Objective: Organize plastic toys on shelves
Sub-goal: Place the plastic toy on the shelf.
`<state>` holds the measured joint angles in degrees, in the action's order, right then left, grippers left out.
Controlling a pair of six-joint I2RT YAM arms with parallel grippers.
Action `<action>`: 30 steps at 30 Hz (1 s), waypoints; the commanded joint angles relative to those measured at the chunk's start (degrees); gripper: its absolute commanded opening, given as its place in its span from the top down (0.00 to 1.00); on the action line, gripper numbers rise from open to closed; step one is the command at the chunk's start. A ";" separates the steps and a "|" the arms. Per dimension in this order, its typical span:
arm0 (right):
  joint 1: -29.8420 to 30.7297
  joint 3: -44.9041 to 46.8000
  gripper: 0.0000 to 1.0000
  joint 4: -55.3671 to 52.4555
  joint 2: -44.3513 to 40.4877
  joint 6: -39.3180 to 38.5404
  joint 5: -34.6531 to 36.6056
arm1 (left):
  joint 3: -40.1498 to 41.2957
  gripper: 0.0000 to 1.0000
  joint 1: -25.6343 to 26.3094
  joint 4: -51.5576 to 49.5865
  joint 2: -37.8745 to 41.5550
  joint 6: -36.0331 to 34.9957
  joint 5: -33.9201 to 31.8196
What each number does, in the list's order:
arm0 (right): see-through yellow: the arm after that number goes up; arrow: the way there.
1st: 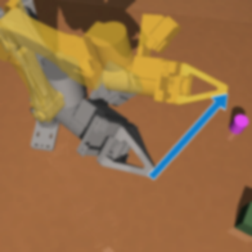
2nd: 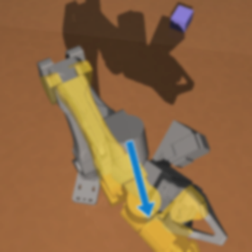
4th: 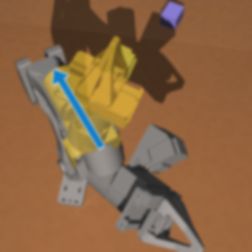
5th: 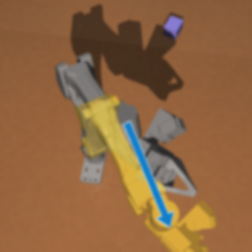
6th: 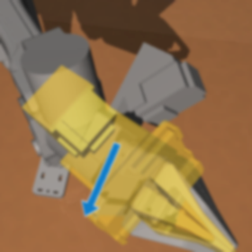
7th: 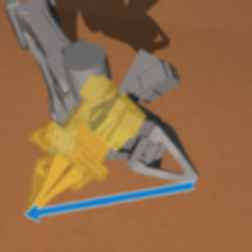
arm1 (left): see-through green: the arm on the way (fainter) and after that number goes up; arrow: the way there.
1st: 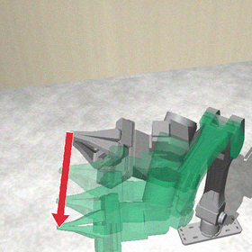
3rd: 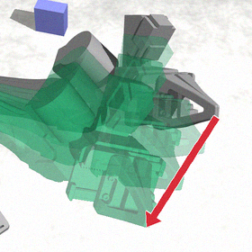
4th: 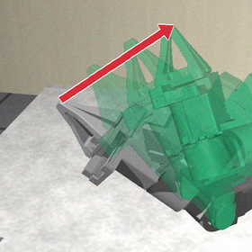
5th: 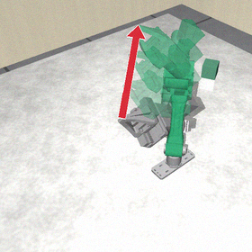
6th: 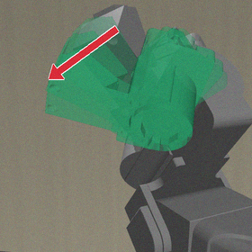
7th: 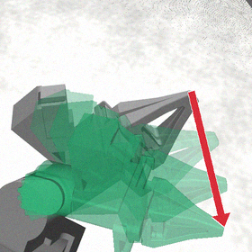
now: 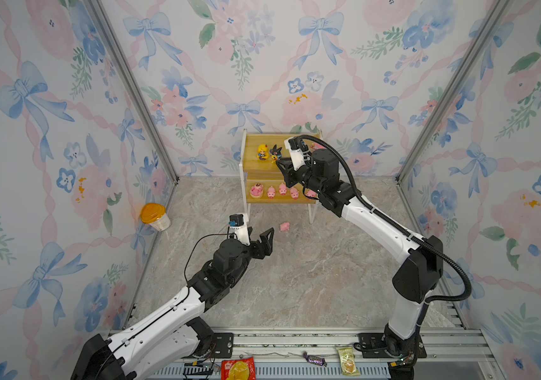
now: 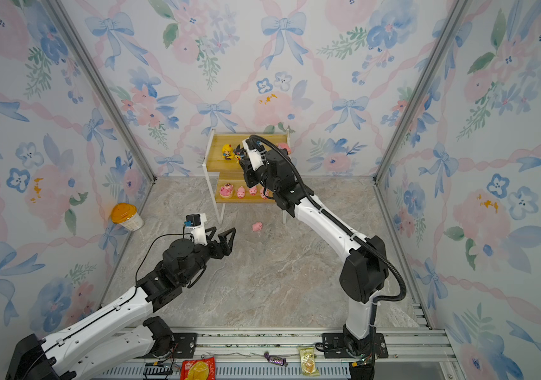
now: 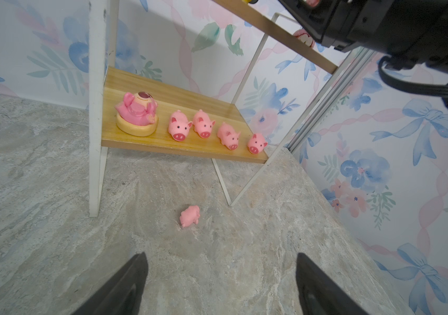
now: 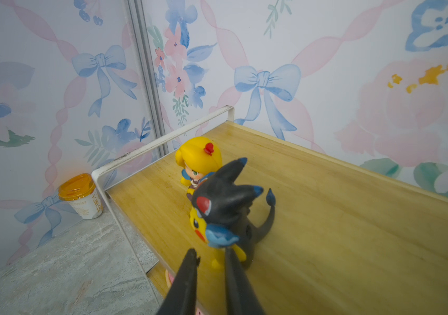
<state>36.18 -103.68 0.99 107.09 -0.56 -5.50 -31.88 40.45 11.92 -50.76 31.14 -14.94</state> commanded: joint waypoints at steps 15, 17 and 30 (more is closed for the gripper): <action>-0.47 -1.41 0.78 1.41 -1.31 -2.98 2.33 | 0.57 0.14 -0.70 -0.50 -0.40 -0.12 -0.51; -0.16 1.81 0.78 2.48 -4.33 -2.96 2.94 | 0.64 0.14 -0.72 -0.19 -0.98 -0.12 -0.73; -0.15 37.62 0.66 -3.21 -36.16 1.81 13.38 | -3.64 0.18 2.13 0.52 -17.96 -1.89 -7.84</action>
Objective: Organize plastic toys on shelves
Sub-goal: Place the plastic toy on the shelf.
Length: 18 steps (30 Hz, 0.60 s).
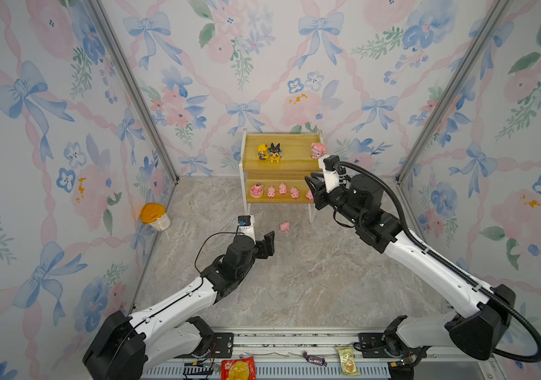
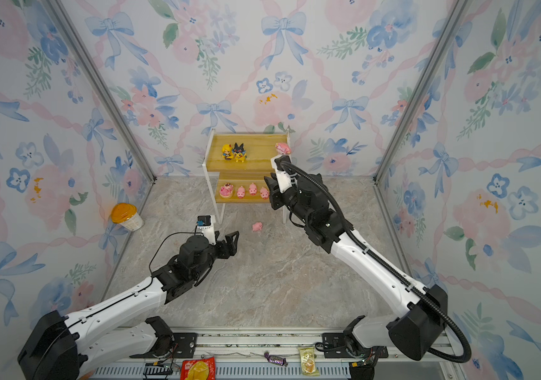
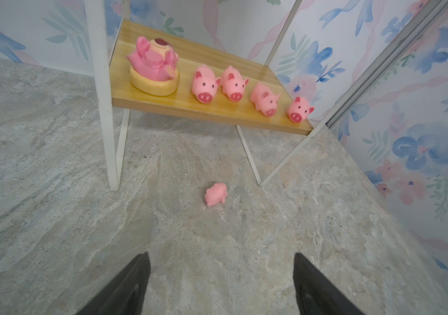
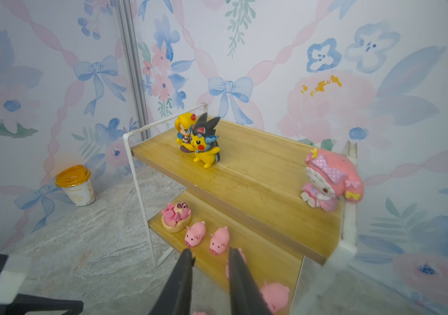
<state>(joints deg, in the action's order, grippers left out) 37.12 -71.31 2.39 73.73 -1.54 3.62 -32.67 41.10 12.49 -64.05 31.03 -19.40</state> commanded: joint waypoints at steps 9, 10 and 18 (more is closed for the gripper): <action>-6.15 23.74 0.52 -9.22 -14.47 11.64 2.64 | -19.73 0.18 3.51 -3.86 -30.00 -2.17 -7.27; -6.43 25.23 0.49 -8.47 -15.22 12.58 2.09 | -21.38 0.18 3.38 -3.96 -32.26 -2.69 -6.88; -7.58 30.54 0.45 -4.98 -17.07 14.77 -0.38 | -29.60 0.18 1.03 -5.16 -43.58 -5.26 -3.41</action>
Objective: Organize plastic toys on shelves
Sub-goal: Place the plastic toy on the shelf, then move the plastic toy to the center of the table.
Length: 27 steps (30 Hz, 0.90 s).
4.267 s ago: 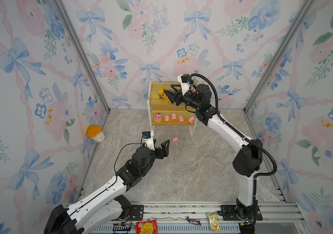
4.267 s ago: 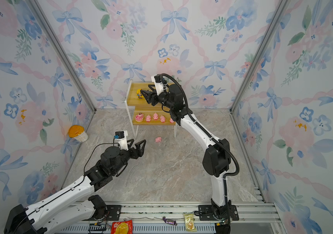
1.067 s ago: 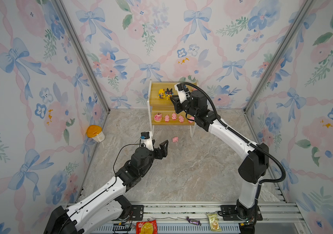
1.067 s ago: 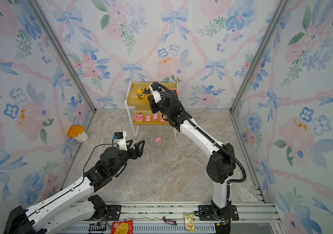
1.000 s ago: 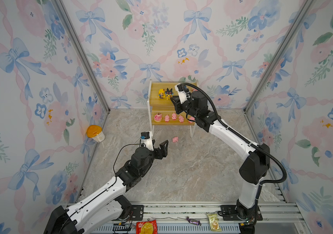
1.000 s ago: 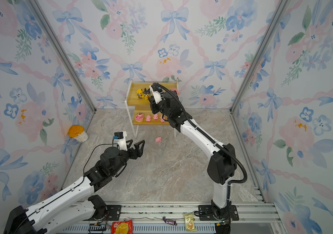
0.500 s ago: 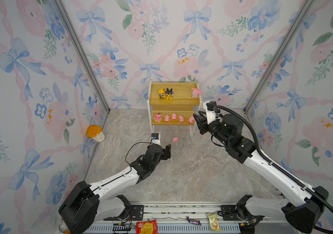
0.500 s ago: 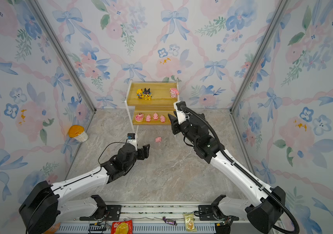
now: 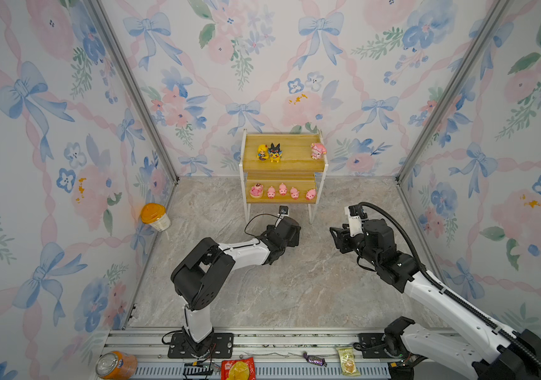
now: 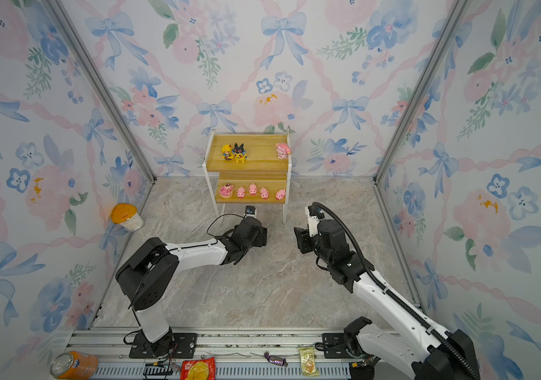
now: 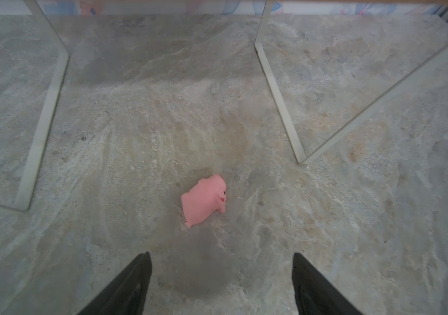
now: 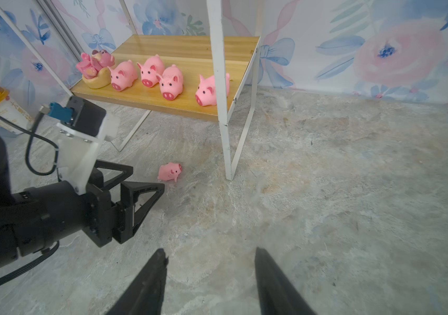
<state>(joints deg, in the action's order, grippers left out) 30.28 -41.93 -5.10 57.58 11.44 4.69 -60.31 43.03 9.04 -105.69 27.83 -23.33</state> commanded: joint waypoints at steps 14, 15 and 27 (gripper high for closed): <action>-0.94 3.61 0.39 6.85 -0.24 1.39 -4.06 | -9.26 0.15 -1.93 -2.09 -11.22 0.32 -0.94; -0.92 3.74 0.39 7.11 -0.28 1.30 -4.20 | -9.62 0.16 -2.13 -2.04 -11.67 0.53 -0.69; -1.01 4.49 0.40 8.59 -0.49 0.86 -5.68 | -12.88 0.27 -4.09 -2.05 -16.22 1.08 0.68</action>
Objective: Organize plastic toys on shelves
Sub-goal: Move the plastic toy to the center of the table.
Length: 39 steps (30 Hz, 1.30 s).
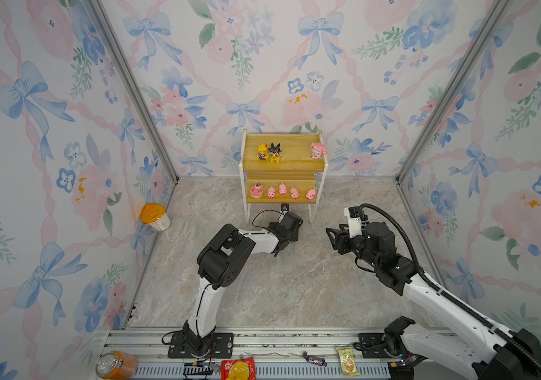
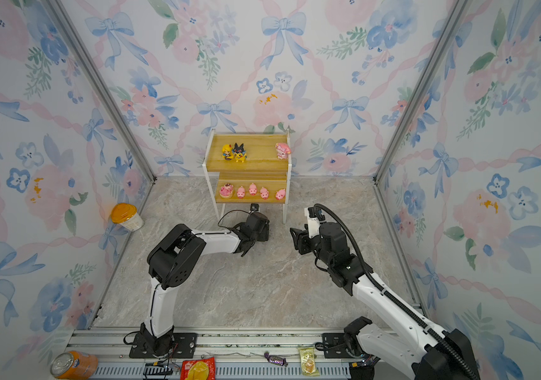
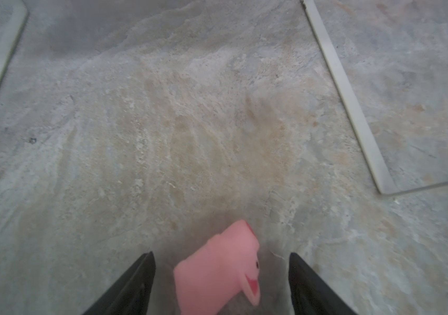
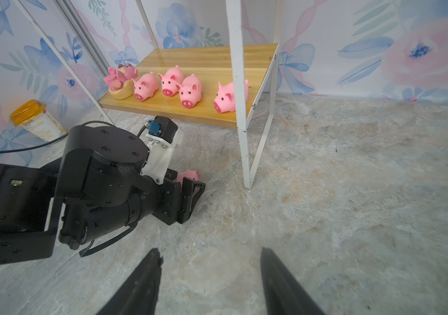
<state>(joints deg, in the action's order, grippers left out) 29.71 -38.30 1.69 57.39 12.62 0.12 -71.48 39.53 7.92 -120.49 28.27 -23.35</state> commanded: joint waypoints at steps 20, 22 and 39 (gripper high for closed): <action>-0.45 1.04 0.39 2.04 -0.33 0.32 -1.19 | 13.74 0.70 3.52 -0.28 13.87 -1.29 11.75; -0.47 0.83 0.39 1.55 -0.18 0.30 -1.12 | 16.59 0.69 4.78 -0.36 16.92 -0.97 13.98; -0.43 1.52 0.39 1.37 -0.48 0.59 -2.38 | 23.77 0.48 5.03 -0.22 21.22 3.55 31.68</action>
<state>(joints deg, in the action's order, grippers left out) 29.71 -37.26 2.61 57.34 12.69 -1.34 -47.75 44.97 7.57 -98.43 31.83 7.84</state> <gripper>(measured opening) 0.610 0.517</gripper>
